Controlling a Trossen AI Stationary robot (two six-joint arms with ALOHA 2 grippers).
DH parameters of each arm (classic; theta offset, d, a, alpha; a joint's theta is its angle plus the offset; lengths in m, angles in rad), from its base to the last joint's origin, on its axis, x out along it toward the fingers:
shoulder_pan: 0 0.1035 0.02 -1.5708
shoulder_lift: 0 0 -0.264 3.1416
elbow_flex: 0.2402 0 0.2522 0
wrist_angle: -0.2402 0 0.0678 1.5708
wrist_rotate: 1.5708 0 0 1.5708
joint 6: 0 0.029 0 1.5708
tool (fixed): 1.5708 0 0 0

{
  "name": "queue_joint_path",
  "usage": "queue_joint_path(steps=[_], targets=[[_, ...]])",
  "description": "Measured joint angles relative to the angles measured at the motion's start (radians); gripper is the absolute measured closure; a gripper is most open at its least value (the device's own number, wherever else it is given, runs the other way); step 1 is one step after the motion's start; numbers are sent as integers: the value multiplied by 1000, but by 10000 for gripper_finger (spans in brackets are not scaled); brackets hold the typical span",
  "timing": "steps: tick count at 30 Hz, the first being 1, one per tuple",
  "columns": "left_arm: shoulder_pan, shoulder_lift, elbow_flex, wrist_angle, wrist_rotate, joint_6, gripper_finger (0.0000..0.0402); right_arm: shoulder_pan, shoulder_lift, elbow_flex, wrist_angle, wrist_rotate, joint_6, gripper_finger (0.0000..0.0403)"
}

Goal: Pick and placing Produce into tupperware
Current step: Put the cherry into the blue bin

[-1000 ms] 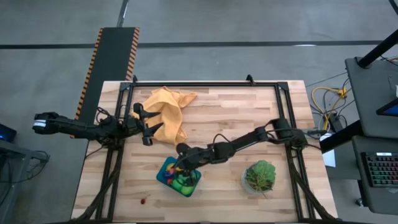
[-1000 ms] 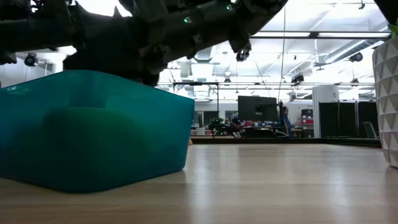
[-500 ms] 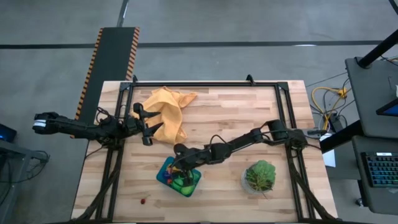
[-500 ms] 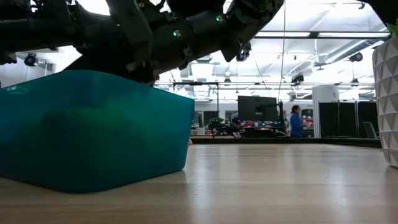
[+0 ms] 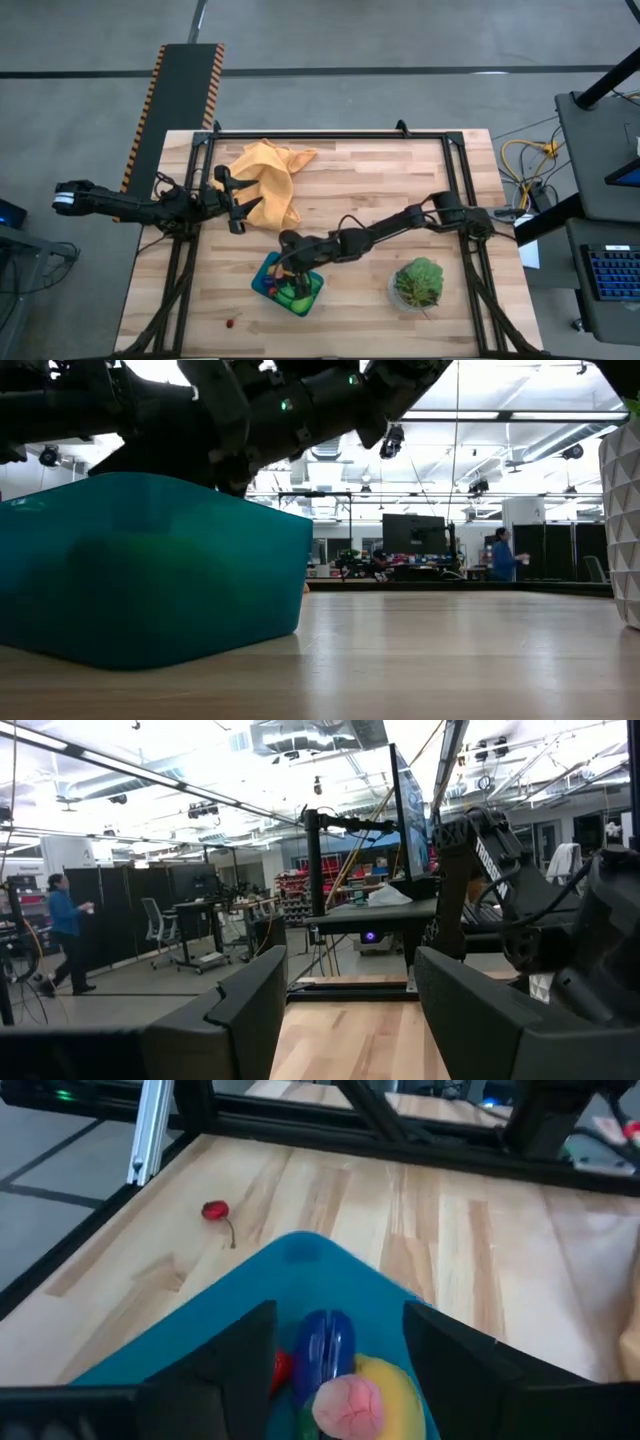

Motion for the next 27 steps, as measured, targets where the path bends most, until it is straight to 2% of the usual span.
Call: queue_joint_path(steps=[8,13,15,21,27], targets=[[0,0,-2,0,0,0,196,-4,-69,0,-85,8,9,183],[0,0,-2,0,0,0,196,1,-140,-1,-119,23,-42,153],[0,0,-2,0,0,0,196,1,-187,-1,-184,44,-61,138],[0,2,0,0,0,0,196,-15,-386,-68,-286,40,-111,110],[0,2,-2,0,0,-1,196,-32,-671,-314,-278,65,-151,114]])
